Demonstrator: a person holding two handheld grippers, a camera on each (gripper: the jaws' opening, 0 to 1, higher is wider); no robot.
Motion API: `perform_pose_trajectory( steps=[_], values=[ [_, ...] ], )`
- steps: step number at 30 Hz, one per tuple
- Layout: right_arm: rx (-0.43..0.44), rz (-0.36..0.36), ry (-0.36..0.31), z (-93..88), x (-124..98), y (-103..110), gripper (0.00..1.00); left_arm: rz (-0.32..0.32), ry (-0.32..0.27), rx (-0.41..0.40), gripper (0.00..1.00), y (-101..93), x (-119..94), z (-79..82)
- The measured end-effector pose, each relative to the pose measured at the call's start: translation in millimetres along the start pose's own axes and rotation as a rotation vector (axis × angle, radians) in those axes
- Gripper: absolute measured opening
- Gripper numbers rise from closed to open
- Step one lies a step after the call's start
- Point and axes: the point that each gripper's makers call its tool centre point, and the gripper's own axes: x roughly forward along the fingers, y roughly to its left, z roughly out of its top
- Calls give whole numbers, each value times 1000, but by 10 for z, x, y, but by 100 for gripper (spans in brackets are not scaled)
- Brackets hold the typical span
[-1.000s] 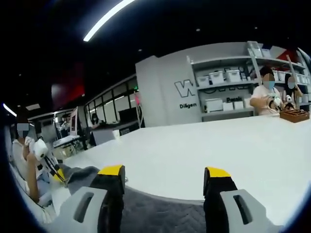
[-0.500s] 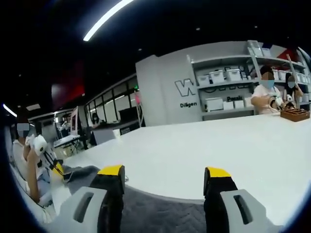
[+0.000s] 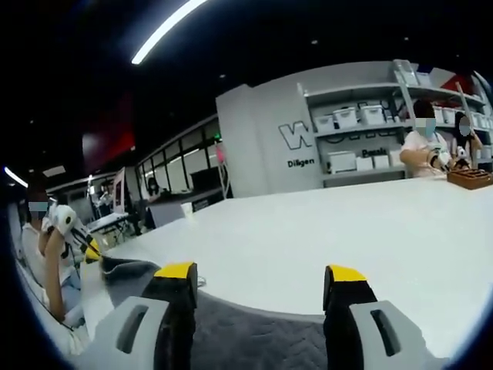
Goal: Open the folded towel by lifting each exposed corner and separating the folded layers until the towel lies flat within the target outline without major curled edges
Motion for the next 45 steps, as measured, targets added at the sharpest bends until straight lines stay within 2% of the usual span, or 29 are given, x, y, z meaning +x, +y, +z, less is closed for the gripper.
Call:
perform_pose_trajectory(
  steps=[2,6,11,19,26,31,36,41,45],
  values=[
    [2,1,-1,-4,-1,12,65,26,-9,-34,4,72,-32,1],
    [-1,-1,0,-6,-4,13,65,65,-27,-37,4,190,-63,-20],
    [-2,0,1,-11,-12,30,65,102,-52,-79,4,323,-61,-56],
    [-4,5,3,-35,-21,121,65,134,-13,-117,4,428,-47,-230],
    [-6,4,3,-14,-22,68,65,174,37,-175,4,541,-46,-404],
    [-11,6,-1,11,-24,61,65,180,34,-177,4,548,-69,-429],
    [-10,5,1,8,-21,55,64,190,61,-199,4,584,-63,-534],
    [-31,19,9,-11,-8,162,61,201,57,-225,4,608,-57,-551],
    [-36,25,15,-8,3,152,60,202,66,-220,4,618,-49,-586]
  ],
)
